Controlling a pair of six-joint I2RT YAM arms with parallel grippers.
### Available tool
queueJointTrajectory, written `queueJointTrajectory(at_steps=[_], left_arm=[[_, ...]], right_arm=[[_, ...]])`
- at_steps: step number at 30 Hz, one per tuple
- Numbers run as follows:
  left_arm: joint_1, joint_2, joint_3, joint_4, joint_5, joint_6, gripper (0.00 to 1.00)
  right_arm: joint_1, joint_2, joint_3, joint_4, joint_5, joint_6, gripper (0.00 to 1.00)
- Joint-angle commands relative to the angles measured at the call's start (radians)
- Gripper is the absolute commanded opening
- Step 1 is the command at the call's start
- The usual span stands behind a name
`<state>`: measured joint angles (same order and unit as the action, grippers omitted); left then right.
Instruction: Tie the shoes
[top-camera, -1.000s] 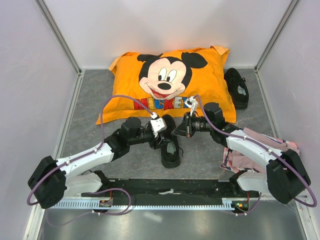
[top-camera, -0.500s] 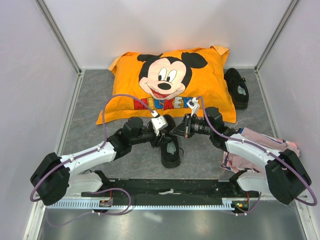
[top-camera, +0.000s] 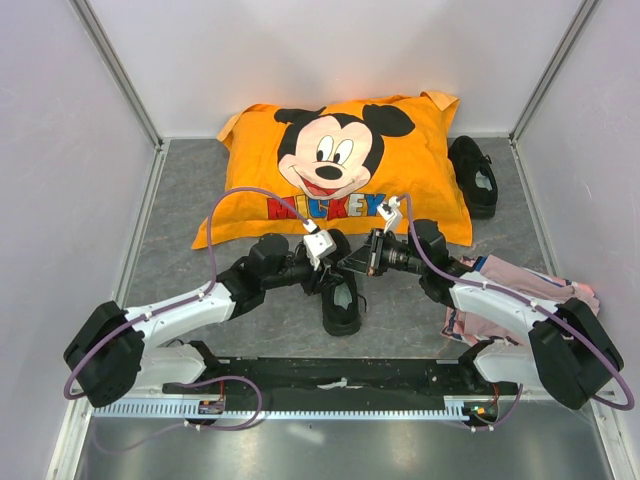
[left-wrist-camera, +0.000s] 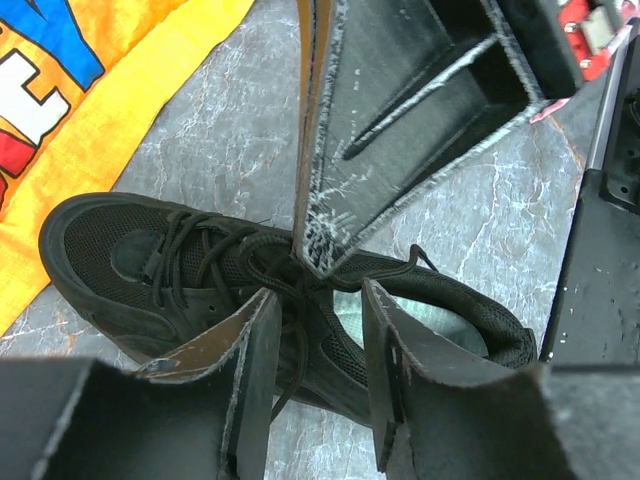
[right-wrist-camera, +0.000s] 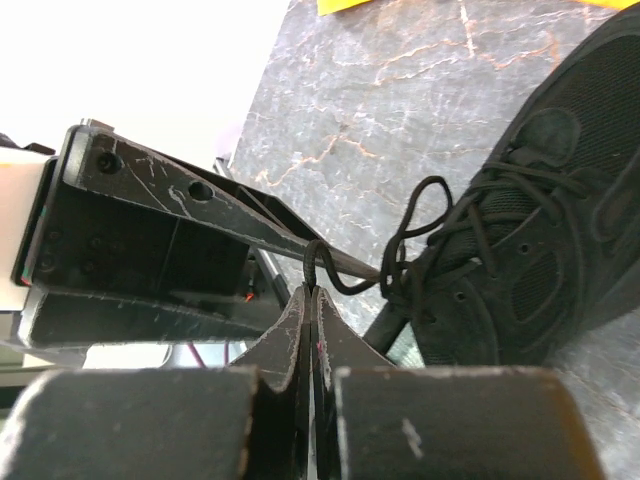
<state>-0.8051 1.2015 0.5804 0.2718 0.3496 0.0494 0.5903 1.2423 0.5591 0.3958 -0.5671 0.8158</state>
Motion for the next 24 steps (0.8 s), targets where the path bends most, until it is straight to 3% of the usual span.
queueJointTrajectory(at_steps=[1, 4, 7, 19, 23, 24], left_arm=[[-0.006, 0.006, 0.041, 0.05, -0.029, -0.031, 0.36], [-0.005, 0.006, 0.044, 0.049, -0.053, -0.031, 0.32], [-0.005, 0.009, 0.049, 0.05, -0.051, -0.04, 0.38], [-0.005, 0.012, 0.042, 0.064, -0.035, -0.079, 0.41], [-0.005, 0.007, 0.038, 0.066, -0.024, -0.065, 0.27], [-0.005, 0.004, 0.036, 0.067, -0.023, -0.059, 0.15]], right_arm=[[0.016, -0.006, -0.014, 0.078, 0.007, 0.048, 0.0], [0.017, -0.009, -0.022, 0.08, 0.009, 0.054, 0.0], [0.016, -0.004, -0.027, 0.083, 0.012, 0.06, 0.0], [0.019, -0.003, -0.036, 0.097, 0.018, 0.068, 0.0], [0.019, -0.003, -0.034, 0.095, 0.018, 0.068, 0.0], [0.019, -0.003, -0.034, 0.095, 0.016, 0.068, 0.0]])
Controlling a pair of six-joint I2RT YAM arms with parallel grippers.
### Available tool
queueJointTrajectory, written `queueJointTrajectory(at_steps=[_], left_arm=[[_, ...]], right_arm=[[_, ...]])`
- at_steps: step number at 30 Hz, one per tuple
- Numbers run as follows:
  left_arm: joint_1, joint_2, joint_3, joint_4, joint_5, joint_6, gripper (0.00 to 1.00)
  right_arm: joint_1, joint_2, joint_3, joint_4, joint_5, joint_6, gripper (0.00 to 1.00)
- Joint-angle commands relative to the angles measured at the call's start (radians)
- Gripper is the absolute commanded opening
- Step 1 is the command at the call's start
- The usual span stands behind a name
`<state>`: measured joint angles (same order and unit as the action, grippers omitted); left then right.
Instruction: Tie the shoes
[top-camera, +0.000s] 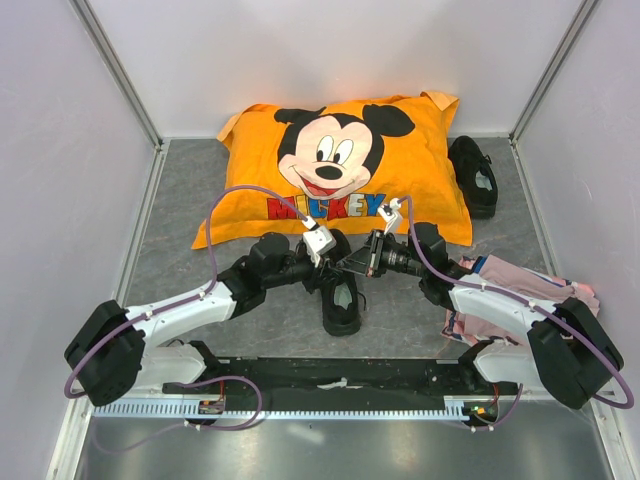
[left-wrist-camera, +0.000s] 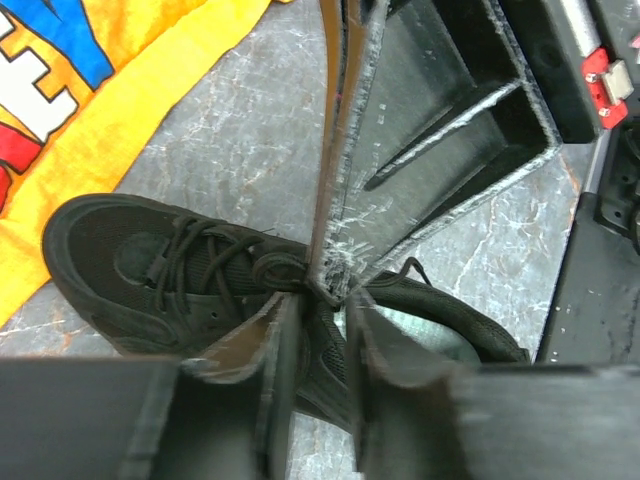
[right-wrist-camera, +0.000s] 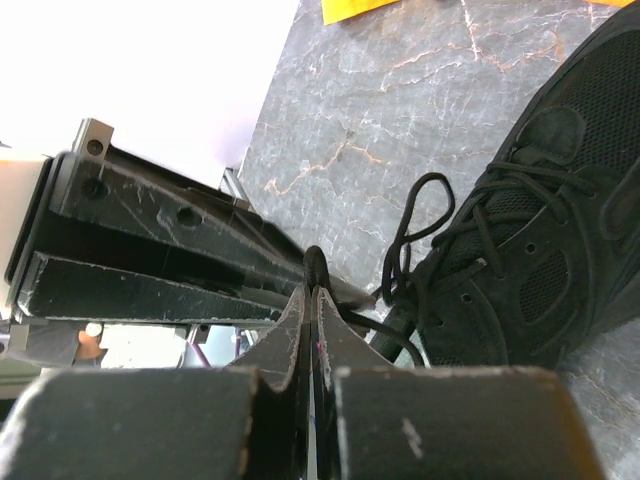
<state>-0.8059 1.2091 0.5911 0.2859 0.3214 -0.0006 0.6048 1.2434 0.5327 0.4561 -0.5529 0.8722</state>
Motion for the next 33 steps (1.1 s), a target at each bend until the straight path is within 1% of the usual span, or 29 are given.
queueJointTrajectory(at_steps=[1, 3, 5, 6, 8, 9, 11, 12, 14, 15, 16, 17, 20, 23, 24, 27, 28, 29, 30, 33], left_arm=[[-0.004, -0.003, 0.024, 0.05, 0.002, -0.003, 0.1], [-0.004, -0.006, 0.018, 0.039, -0.01, -0.001, 0.02], [-0.003, -0.013, 0.01, 0.027, -0.008, 0.043, 0.02], [-0.003, -0.016, 0.01, 0.021, -0.004, 0.051, 0.02], [-0.003, -0.026, 0.006, -0.005, 0.001, 0.083, 0.02], [-0.001, -0.029, 0.004, -0.013, 0.007, 0.094, 0.02], [0.002, -0.04, 0.003, -0.042, 0.019, 0.132, 0.02], [0.005, -0.045, 0.003, -0.05, 0.036, 0.142, 0.02], [0.008, -0.052, 0.003, -0.079, 0.051, 0.172, 0.02], [0.008, -0.054, 0.004, -0.086, 0.064, 0.181, 0.02], [0.01, -0.054, 0.004, -0.093, 0.07, 0.197, 0.02], [0.011, -0.057, 0.004, -0.096, 0.077, 0.205, 0.02], [0.011, -0.049, 0.012, -0.108, 0.105, 0.237, 0.02], [0.014, -0.026, 0.029, -0.119, 0.114, 0.257, 0.02], [0.016, -0.023, 0.032, -0.122, 0.119, 0.264, 0.02], [0.025, -0.013, 0.049, -0.143, 0.133, 0.281, 0.02], [0.03, -0.008, 0.055, -0.158, 0.137, 0.292, 0.02], [0.031, -0.005, 0.059, -0.165, 0.143, 0.298, 0.02], [0.031, -0.002, 0.062, -0.172, 0.154, 0.301, 0.02], [0.037, 0.012, 0.073, -0.189, 0.172, 0.31, 0.02]], right_arm=[[0.006, -0.005, -0.008, 0.038, 0.001, 0.011, 0.0], [0.004, -0.007, -0.008, 0.038, -0.001, 0.01, 0.0], [0.004, -0.009, -0.007, 0.036, -0.008, 0.004, 0.0], [0.003, -0.01, -0.001, 0.03, -0.012, -0.001, 0.02], [0.0, -0.027, 0.009, -0.013, -0.016, -0.045, 0.11], [-0.003, -0.035, 0.016, -0.028, -0.021, -0.061, 0.17], [-0.014, -0.059, 0.024, -0.069, -0.031, -0.116, 0.26], [-0.023, -0.067, 0.038, -0.086, -0.047, -0.14, 0.32], [-0.036, -0.081, 0.058, -0.149, -0.062, -0.189, 0.36], [-0.046, -0.084, 0.081, -0.172, -0.071, -0.255, 0.38], [-0.053, -0.087, 0.095, -0.224, -0.073, -0.291, 0.38], [-0.059, -0.084, 0.104, -0.24, -0.077, -0.323, 0.39], [-0.066, -0.065, 0.159, -0.298, -0.111, -0.462, 0.49], [-0.068, -0.018, 0.225, -0.367, -0.176, -0.574, 0.51], [-0.068, 0.003, 0.248, -0.381, -0.182, -0.599, 0.52], [-0.066, 0.049, 0.306, -0.503, -0.188, -0.725, 0.54], [-0.068, 0.063, 0.322, -0.567, -0.189, -0.78, 0.53], [-0.068, 0.079, 0.335, -0.591, -0.188, -0.804, 0.49], [-0.068, 0.1, 0.358, -0.614, -0.188, -0.823, 0.48], [-0.069, 0.137, 0.38, -0.639, -0.177, -0.854, 0.43]])
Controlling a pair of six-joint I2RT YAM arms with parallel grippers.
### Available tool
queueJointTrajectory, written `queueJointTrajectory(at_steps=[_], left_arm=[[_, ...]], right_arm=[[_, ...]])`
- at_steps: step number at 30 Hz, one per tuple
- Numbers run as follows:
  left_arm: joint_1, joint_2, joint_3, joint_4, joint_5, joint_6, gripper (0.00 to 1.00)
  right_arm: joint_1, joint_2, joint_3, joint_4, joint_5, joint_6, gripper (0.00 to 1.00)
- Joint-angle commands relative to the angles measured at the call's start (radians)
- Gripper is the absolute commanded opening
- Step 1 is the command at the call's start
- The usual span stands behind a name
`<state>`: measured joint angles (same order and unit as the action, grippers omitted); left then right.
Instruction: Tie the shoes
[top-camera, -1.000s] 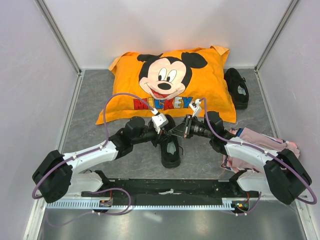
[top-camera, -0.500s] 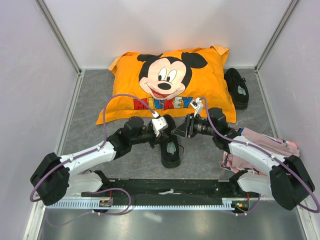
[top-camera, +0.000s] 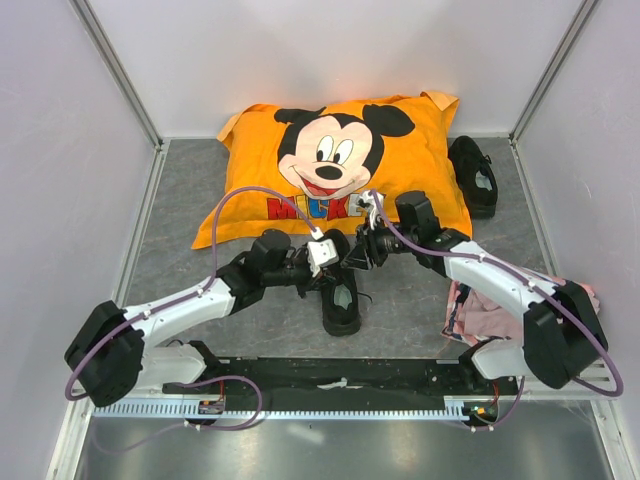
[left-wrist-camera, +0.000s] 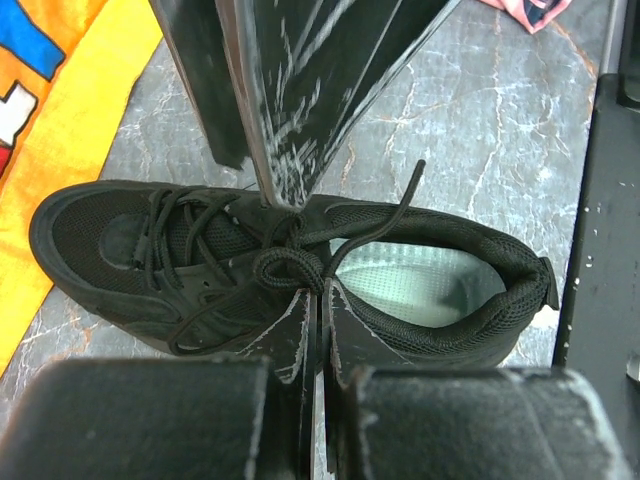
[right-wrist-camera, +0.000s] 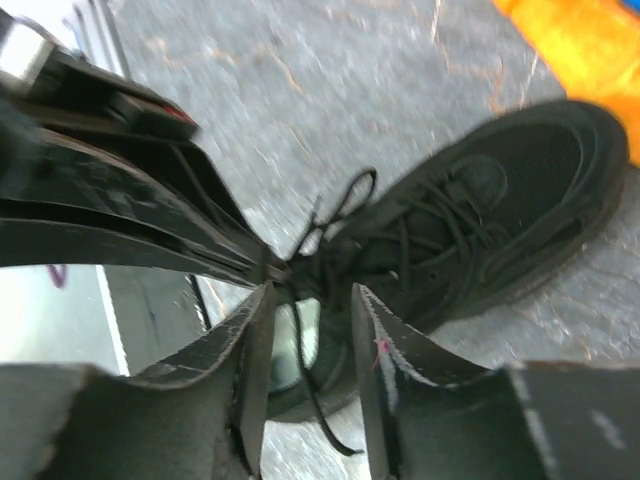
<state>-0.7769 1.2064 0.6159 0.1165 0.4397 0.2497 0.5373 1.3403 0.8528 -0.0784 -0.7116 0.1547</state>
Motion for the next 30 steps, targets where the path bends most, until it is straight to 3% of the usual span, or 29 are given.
queueJointTrajectory(at_steps=[1, 17, 30], left_arm=[[0.008, 0.016, 0.048, -0.02, 0.06, 0.065, 0.02], [0.019, 0.07, 0.096, -0.069, 0.103, 0.122, 0.02], [0.037, 0.076, 0.11, -0.083, 0.114, 0.128, 0.01]], right_arm=[[0.0, 0.048, 0.064, -0.101, -0.017, -0.139, 0.42], [0.001, 0.174, 0.152, -0.098, -0.035, -0.147, 0.33], [0.038, 0.181, 0.175, -0.164, -0.057, -0.256, 0.32]])
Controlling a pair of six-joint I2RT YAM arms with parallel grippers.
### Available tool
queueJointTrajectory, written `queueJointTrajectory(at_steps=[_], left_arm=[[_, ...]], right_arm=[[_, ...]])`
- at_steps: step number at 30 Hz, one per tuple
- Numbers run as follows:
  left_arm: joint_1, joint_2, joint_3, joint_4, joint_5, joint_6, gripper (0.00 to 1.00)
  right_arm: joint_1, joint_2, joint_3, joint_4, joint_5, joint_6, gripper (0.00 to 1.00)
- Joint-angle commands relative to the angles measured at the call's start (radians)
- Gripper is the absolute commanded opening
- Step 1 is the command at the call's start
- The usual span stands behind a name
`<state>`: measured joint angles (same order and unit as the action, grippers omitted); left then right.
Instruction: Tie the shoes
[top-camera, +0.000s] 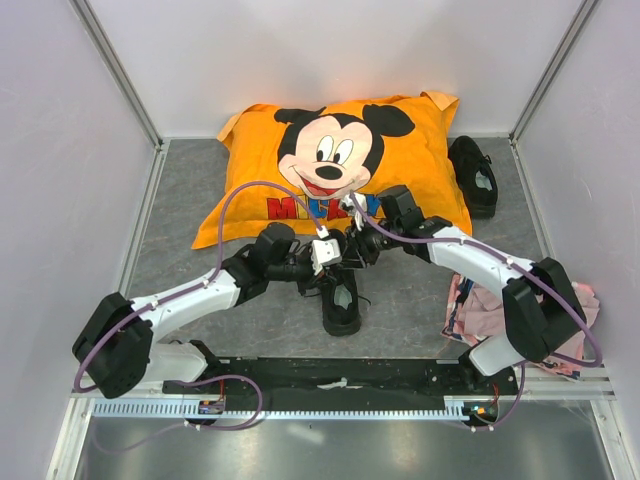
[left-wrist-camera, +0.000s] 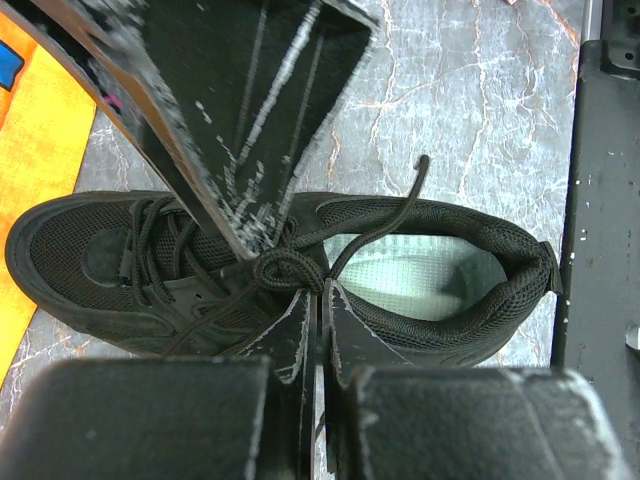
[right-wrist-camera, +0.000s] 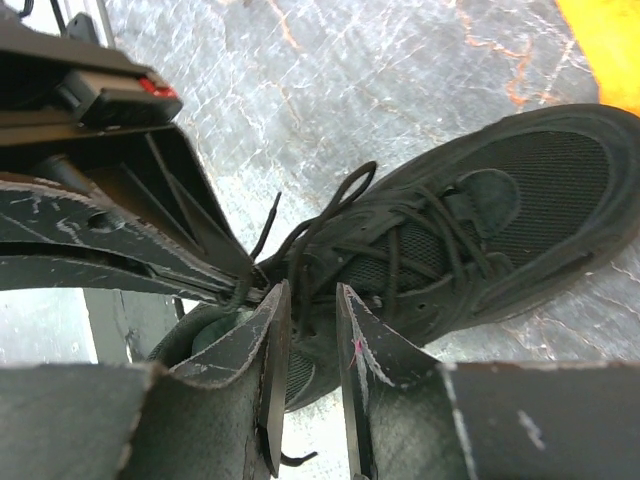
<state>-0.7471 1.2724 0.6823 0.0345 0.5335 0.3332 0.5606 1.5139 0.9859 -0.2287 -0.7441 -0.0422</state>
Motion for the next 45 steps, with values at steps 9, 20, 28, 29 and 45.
queueJointTrajectory(at_steps=[9, 20, 28, 29, 45], left_arm=[[0.014, 0.016, 0.054, -0.018, 0.023, 0.047, 0.02], [0.032, 0.036, 0.075, -0.079, 0.052, 0.044, 0.01], [0.034, 0.082, 0.123, -0.14, 0.094, 0.049, 0.02], [0.035, 0.087, 0.137, -0.154, 0.101, 0.044, 0.01], [0.046, 0.182, 0.22, -0.298, 0.144, 0.029, 0.02]], right_arm=[[0.028, 0.031, 0.054, -0.027, 0.018, -0.079, 0.22], [-0.001, -0.043, 0.034, 0.034, -0.001, 0.004, 0.0], [-0.018, -0.055, 0.013, 0.068, -0.032, 0.039, 0.0], [-0.018, -0.055, 0.011, 0.071, -0.035, 0.039, 0.0], [-0.024, -0.066, -0.007, 0.086, -0.035, 0.073, 0.0]])
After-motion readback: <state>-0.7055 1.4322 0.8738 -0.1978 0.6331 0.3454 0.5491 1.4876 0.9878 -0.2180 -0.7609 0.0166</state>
